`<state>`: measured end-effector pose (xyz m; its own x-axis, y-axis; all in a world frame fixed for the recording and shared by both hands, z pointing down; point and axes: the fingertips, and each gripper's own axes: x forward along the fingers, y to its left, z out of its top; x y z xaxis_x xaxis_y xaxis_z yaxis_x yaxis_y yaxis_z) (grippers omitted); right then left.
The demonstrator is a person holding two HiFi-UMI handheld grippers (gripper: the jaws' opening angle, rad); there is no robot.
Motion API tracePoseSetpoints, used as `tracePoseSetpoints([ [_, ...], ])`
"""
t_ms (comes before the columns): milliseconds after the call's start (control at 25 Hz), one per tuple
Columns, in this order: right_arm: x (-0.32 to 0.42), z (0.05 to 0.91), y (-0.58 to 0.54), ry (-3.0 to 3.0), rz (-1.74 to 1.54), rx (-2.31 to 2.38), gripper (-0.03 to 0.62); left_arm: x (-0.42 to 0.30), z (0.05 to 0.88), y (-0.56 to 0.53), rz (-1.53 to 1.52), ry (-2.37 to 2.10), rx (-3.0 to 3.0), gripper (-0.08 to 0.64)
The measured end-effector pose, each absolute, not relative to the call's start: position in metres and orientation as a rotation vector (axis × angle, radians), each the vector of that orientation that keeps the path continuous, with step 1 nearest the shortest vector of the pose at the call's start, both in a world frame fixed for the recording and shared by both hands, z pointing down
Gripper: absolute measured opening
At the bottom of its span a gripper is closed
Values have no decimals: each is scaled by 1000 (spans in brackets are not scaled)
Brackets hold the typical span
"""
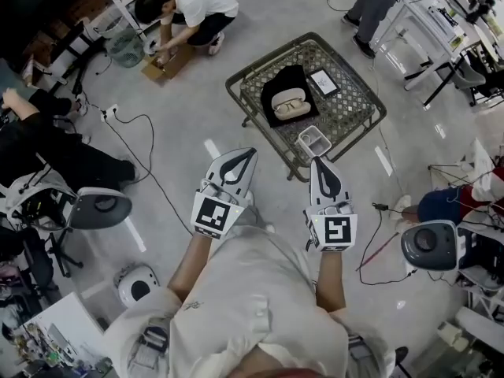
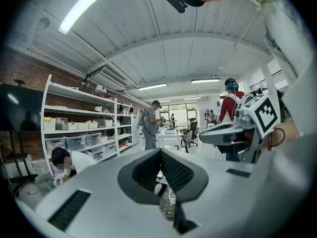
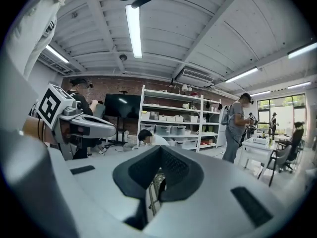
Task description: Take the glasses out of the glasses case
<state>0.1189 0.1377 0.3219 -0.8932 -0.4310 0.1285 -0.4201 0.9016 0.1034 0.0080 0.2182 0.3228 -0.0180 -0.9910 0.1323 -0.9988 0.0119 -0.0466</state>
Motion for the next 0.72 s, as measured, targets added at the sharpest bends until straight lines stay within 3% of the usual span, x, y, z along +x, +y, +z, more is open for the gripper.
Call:
tracePoseSetpoints([
  [720,26,353,102,-2805,-83,774,6,-88,359,165,190,-2046,2247,12],
])
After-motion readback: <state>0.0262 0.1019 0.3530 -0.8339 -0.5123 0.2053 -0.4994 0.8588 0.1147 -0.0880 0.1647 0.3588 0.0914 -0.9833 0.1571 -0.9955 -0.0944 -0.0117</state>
